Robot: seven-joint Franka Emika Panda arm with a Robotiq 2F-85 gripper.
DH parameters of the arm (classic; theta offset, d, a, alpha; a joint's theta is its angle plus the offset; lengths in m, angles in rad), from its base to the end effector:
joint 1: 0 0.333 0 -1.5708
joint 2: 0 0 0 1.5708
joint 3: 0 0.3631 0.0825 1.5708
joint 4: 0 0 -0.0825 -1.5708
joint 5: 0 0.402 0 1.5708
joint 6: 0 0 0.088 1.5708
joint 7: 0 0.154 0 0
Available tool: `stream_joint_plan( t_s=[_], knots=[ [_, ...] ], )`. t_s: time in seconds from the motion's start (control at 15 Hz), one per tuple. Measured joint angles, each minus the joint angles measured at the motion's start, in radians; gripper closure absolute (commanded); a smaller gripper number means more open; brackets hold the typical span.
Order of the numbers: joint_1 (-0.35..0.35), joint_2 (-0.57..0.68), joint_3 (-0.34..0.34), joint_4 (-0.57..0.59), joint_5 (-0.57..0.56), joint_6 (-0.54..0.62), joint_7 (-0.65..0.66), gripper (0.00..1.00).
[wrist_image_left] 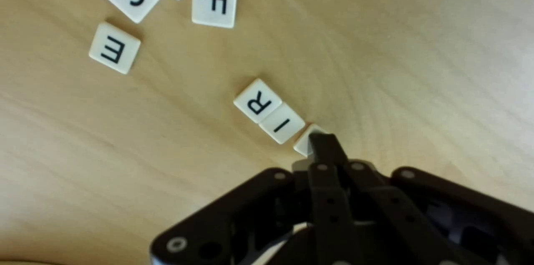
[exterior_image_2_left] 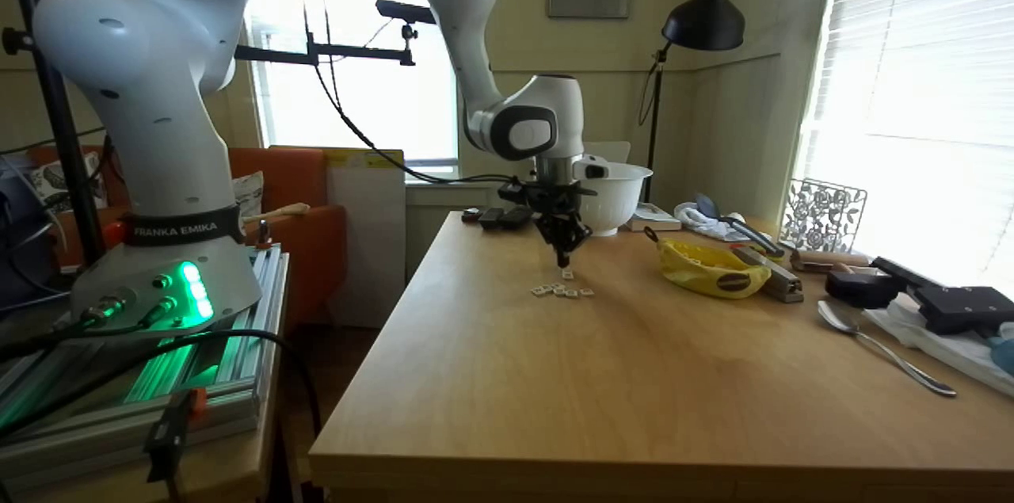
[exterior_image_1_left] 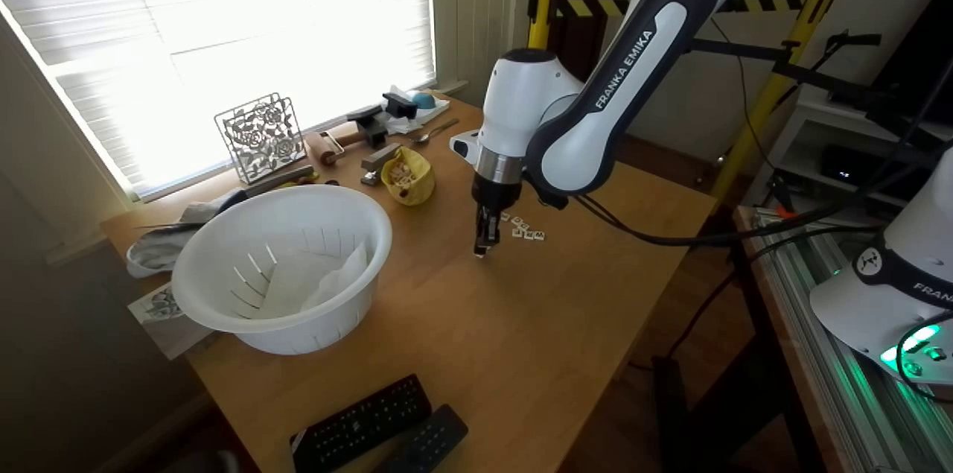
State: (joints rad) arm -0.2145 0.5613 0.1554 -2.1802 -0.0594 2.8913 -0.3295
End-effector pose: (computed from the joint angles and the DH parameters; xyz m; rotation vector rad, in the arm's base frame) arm 0.6063 -0.0300 0.1234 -3.0671 -0.4586 -0.2596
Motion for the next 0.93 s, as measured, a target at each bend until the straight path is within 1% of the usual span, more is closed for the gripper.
stream_joint_plan(
  t_s=[0.93],
  knots=[
    [0.026,0.001,-0.031,0.015,0.002,-0.023,0.110,1.00]
  ],
)
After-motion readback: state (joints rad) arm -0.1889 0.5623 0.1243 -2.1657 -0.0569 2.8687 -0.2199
